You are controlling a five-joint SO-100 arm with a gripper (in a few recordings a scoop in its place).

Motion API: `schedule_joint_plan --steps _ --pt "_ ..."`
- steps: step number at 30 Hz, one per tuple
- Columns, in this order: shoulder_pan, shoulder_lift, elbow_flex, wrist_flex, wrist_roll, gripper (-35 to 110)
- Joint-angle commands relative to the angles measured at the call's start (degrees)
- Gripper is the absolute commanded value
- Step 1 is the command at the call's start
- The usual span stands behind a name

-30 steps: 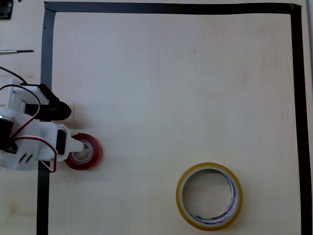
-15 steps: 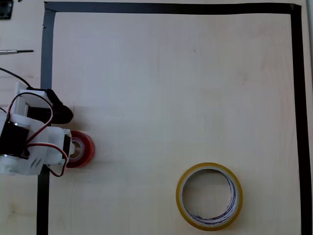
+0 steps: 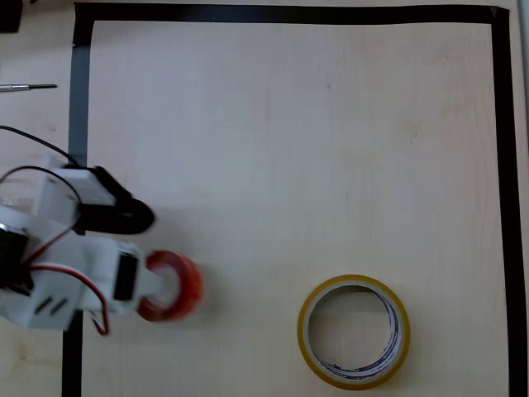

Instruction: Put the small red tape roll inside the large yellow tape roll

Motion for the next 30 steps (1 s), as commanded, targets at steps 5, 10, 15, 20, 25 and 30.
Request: schedule_joint_plan --steps 5,10,15,20,25,30 --pt "0.09 -11.25 -29.53 -5.54 -0.53 0" --pt "-1.93 -21.71 -46.14 -4.75 1.05 0" --pt "-3.34 -36.04 -66.53 -0.88 2.11 0" --pt "-2.2 -66.09 -118.3 19.69 4.57 0" --pt "0.97 -73.92 -124.63 15.12 11.51 14" --pt "4.04 -76.46 -128.06 16.61 10.9 22"
